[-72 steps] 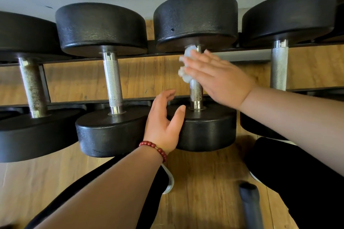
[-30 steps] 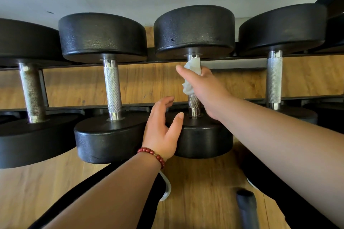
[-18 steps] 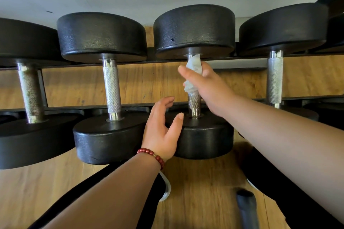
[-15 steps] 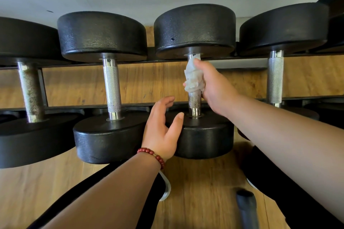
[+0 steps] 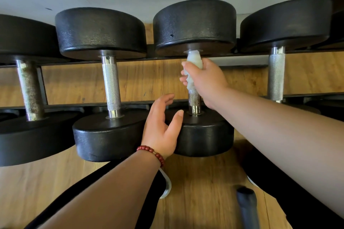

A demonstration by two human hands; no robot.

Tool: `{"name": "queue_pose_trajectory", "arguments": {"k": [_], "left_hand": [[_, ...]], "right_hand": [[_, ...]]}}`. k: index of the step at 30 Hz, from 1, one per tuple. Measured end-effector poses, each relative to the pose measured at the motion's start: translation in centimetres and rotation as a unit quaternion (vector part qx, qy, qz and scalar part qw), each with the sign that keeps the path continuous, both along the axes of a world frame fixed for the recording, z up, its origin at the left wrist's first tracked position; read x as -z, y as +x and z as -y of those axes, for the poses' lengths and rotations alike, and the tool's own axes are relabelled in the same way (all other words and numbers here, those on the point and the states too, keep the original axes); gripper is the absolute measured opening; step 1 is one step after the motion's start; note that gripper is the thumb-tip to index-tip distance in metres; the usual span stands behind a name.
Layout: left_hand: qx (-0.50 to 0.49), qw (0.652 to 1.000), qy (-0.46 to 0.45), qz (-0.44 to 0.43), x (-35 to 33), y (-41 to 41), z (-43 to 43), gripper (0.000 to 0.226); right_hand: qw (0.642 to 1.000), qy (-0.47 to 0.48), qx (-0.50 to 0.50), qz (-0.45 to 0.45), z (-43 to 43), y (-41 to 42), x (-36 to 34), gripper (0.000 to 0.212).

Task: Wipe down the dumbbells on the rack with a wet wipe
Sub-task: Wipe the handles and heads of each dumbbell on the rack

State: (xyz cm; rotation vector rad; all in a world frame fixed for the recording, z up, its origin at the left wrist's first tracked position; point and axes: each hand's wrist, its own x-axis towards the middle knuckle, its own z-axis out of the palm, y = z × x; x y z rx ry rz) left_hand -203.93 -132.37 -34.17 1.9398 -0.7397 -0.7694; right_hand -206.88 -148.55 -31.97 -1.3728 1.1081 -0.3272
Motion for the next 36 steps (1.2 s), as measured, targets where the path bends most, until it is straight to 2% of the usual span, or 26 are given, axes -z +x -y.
{"name": "queue_pose_trajectory", "arguments": {"k": [4, 7, 9, 14, 16, 19, 21, 24, 26, 30, 34, 36], "left_hand": [[0.002, 1.0, 0.004, -0.007, -0.2, 0.0, 0.0, 0.066], [0.002, 1.0, 0.005, -0.009, -0.2, 0.0, 0.0, 0.065], [0.003, 1.0, 0.006, -0.007, -0.2, 0.0, 0.0, 0.066], [0.003, 1.0, 0.01, -0.006, -0.3, 0.1, 0.0, 0.063], [0.001, 1.0, 0.009, -0.005, -0.2, 0.1, 0.0, 0.059], [0.001, 1.0, 0.005, -0.005, -0.2, 0.0, 0.0, 0.065], [0.002, 1.0, 0.005, -0.005, -0.2, 0.0, 0.0, 0.067], [0.003, 1.0, 0.006, -0.004, -0.2, 0.0, 0.0, 0.064], [0.001, 1.0, 0.009, -0.002, -0.2, 0.0, 0.0, 0.057], [0.001, 1.0, 0.009, -0.005, -0.2, 0.0, 0.0, 0.053], [-0.001, 1.0, 0.006, -0.006, -0.2, 0.0, 0.1, 0.055], [-0.001, 1.0, 0.003, -0.002, -0.2, 0.0, 0.0, 0.057]], "right_hand": [[0.998, 0.035, -0.039, -0.038, 0.6, -0.3, 0.0, 0.023], [0.998, 0.055, 0.01, -0.014, 1.5, 1.0, -0.6, 0.009], [0.997, 0.067, 0.047, 0.006, 1.1, 1.3, -0.7, 0.009], [0.994, 0.101, -0.007, -0.031, 0.7, 0.2, -0.6, 0.016], [0.994, 0.109, 0.016, -0.02, 1.4, 0.9, -1.1, 0.013], [0.987, 0.134, 0.084, 0.018, 1.3, 1.8, -1.6, 0.016], [0.986, 0.134, 0.09, 0.035, 0.9, 1.7, -1.4, 0.016], [0.993, 0.117, 0.028, -0.004, 0.6, 0.6, -1.0, 0.022], [0.992, 0.096, -0.05, -0.068, 0.6, -0.3, -1.0, 0.031], [0.945, 0.026, -0.215, -0.243, 0.1, -2.6, -0.7, 0.047], [0.935, 0.006, -0.249, -0.254, 0.2, -2.8, -1.0, 0.058], [0.91, -0.024, -0.306, -0.279, 0.3, -3.2, -1.2, 0.066]]}}
